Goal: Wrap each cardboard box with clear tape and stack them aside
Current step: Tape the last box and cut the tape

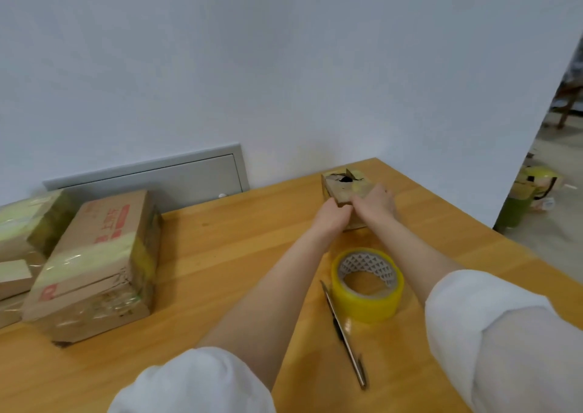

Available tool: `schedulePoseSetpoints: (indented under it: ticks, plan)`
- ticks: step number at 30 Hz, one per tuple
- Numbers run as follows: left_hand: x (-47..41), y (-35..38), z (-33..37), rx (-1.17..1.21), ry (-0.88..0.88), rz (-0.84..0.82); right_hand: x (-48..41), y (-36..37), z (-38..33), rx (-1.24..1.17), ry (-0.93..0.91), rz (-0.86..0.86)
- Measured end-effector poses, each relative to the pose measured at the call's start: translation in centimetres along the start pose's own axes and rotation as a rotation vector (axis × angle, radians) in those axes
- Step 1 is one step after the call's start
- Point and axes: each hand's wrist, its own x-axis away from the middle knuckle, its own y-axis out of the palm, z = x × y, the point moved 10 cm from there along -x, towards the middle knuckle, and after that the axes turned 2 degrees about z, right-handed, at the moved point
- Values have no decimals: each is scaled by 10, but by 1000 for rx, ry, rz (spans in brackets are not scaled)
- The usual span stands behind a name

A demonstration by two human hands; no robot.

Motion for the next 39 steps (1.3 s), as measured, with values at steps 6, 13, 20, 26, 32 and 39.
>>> schedulePoseSetpoints:
  ticks: [6,13,20,26,32,39]
  plan:
    - [19,-40,-21,147,-57,134,28,10,-10,-47,-4,-62]
    - [100,-154,-37,171,-40,508,116,31,-64,-192,-158,-190]
    - [202,-222,-80,-92,-89,522,232,61,-84,-125,-326,-370]
    - [253,-252,-115,-212,-135,381,311,99,-82,-55,-387,-515]
    - [259,-265,-131,-401,-91,351,324,114,-88,183,-605,-530]
    - [254,-233,-109,-876,27,285,316,104,-107,473,-870,-459]
